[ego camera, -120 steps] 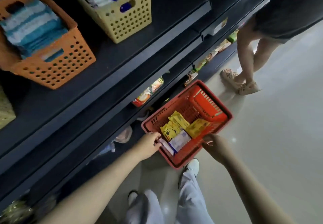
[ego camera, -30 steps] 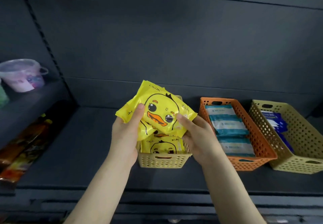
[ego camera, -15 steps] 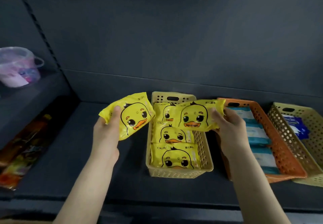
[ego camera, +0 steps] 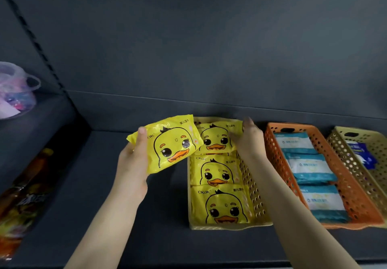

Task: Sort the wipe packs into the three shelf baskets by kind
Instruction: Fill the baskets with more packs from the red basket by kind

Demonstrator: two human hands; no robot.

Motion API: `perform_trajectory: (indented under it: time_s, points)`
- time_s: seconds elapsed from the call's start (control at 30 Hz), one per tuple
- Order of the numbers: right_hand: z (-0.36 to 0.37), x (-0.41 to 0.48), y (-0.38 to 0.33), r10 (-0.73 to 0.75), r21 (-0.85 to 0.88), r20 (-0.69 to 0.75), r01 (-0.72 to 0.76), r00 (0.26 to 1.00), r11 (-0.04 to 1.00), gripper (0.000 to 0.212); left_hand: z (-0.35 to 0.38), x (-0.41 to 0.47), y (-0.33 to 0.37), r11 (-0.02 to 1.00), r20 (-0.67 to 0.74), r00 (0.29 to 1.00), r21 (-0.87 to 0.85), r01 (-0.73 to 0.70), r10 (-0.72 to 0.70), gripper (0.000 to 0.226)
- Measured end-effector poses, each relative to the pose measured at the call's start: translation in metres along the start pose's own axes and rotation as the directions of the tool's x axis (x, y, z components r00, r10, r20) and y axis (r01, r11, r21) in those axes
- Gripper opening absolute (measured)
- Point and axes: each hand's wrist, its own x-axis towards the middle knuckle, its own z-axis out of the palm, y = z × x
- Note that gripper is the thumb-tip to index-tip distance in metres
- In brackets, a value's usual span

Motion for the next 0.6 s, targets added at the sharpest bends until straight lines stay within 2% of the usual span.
perform_trajectory:
  time_s: [0.03, 0.1, 0.13, 0.2, 0.27, 0.3, 0.4, 0.43, 0.5, 0.53, 0.6]
  points:
    - [-0.001, -0.005, 0.000, -0.050, -0.097, -0.057, 0.045, 0.997, 0.994, 0.060, 0.000, 0.001, 0.001, 1.000, 0.005, 1.000, -0.005, 0.004, -0.004, 0.031]
    - [0.002, -0.013, 0.002, -0.208, -0.213, -0.128, 0.178, 0.970, 0.961, 0.055, -0.001, 0.002, 0.002, 1.000, 0.012, 1.000, -0.006, 0.007, -0.007, 0.035]
    - [0.007, -0.015, 0.004, -0.267, -0.195, -0.078, 0.248, 0.961, 0.949, 0.049, -0.001, 0.002, 0.001, 1.000, 0.015, 1.000, 0.004, 0.011, -0.011, 0.038]
    - [0.018, -0.017, 0.007, -0.289, -0.064, 0.143, 0.301, 0.946, 0.952, 0.044, -0.001, 0.003, 0.001, 0.999, 0.017, 1.000, 0.027, 0.025, -0.026, 0.043]
    - [0.023, -0.017, 0.007, -0.237, 0.042, 0.305, 0.235, 0.923, 0.971, 0.042, -0.001, 0.002, 0.002, 0.999, 0.020, 0.999, 0.040, 0.033, -0.033, 0.045]
    - [0.023, -0.016, 0.006, -0.209, 0.097, 0.307, 0.188, 0.929, 0.977, 0.038, -0.001, 0.003, 0.001, 0.998, 0.019, 0.999, 0.044, 0.035, -0.035, 0.046]
    - [0.007, -0.023, -0.002, -0.124, 0.315, 0.196, 0.057, 0.973, 0.947, 0.035, -0.003, 0.004, 0.003, 0.998, 0.029, 0.998, 0.049, 0.046, -0.047, 0.052]
    - [0.000, -0.028, -0.005, -0.095, 0.414, 0.186, 0.010, 0.978, 0.910, 0.040, -0.003, 0.005, 0.003, 0.998, 0.039, 0.998, 0.048, 0.049, -0.051, 0.053]
    - [-0.014, -0.043, -0.013, -0.041, 0.623, 0.311, -0.171, 0.950, 0.763, 0.051, 0.004, 0.004, 0.002, 0.996, 0.089, 0.994, 0.073, 0.060, -0.067, 0.054]
    - [-0.020, -0.051, -0.017, -0.042, 0.670, 0.408, -0.268, 0.912, 0.693, 0.056, 0.010, 0.002, 0.000, 0.992, 0.124, 0.989, 0.106, 0.062, -0.076, 0.054]
    - [-0.027, -0.063, -0.018, -0.110, 0.712, 0.482, -0.316, 0.869, 0.628, 0.060, 0.025, -0.004, -0.004, 0.983, 0.191, 0.979, 0.181, 0.037, -0.072, 0.050]
